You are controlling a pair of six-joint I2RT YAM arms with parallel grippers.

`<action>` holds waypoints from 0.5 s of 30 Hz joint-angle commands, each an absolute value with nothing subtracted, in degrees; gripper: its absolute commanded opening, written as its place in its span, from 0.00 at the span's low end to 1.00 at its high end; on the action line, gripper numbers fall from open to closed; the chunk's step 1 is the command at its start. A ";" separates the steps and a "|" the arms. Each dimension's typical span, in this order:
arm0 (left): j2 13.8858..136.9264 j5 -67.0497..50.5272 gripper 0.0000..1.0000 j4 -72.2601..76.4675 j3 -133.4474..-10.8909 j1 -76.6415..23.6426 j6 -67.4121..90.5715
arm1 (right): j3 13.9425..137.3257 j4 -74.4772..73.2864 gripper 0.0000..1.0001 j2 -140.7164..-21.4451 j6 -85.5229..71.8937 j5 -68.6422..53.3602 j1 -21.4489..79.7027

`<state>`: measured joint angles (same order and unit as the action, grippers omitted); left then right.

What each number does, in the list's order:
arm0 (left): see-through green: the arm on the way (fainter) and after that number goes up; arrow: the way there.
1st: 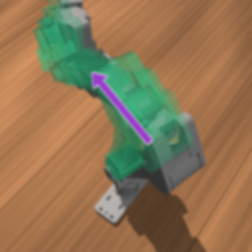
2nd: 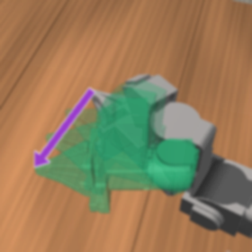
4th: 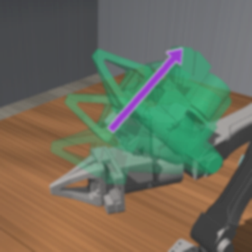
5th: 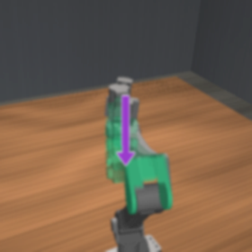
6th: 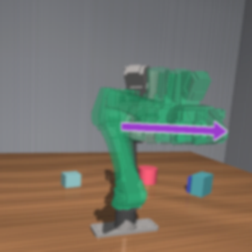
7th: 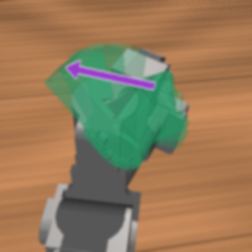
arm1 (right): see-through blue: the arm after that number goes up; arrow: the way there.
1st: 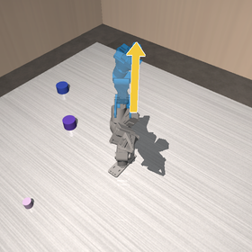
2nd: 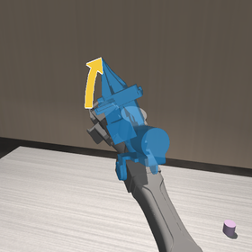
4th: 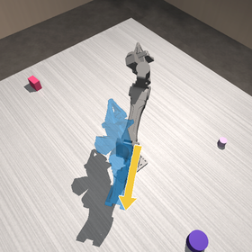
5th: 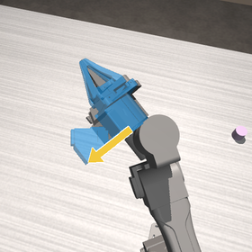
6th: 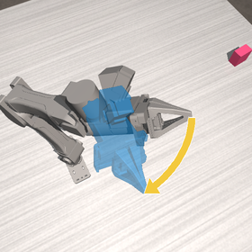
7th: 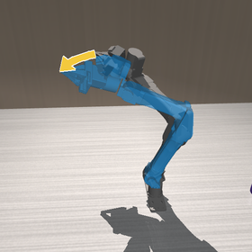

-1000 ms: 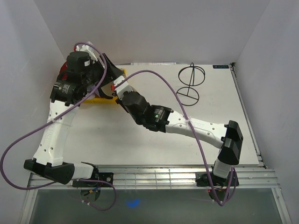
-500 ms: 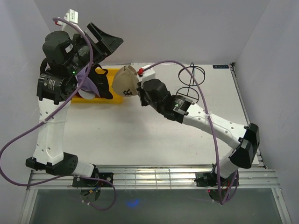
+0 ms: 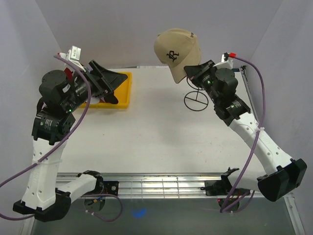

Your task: Stack the hats

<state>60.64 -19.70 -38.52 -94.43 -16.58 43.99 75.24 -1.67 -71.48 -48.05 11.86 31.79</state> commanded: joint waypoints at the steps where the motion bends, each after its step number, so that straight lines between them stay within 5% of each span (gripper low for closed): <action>1: 57.75 -22.32 0.79 -38.58 -92.90 -16.52 43.33 | 68.40 11.94 0.08 -69.09 -66.94 10.55 26.12; 15: 53.26 -21.89 0.79 -40.08 -86.31 -18.37 42.98 | 40.09 26.98 0.08 -56.69 -91.93 16.96 16.44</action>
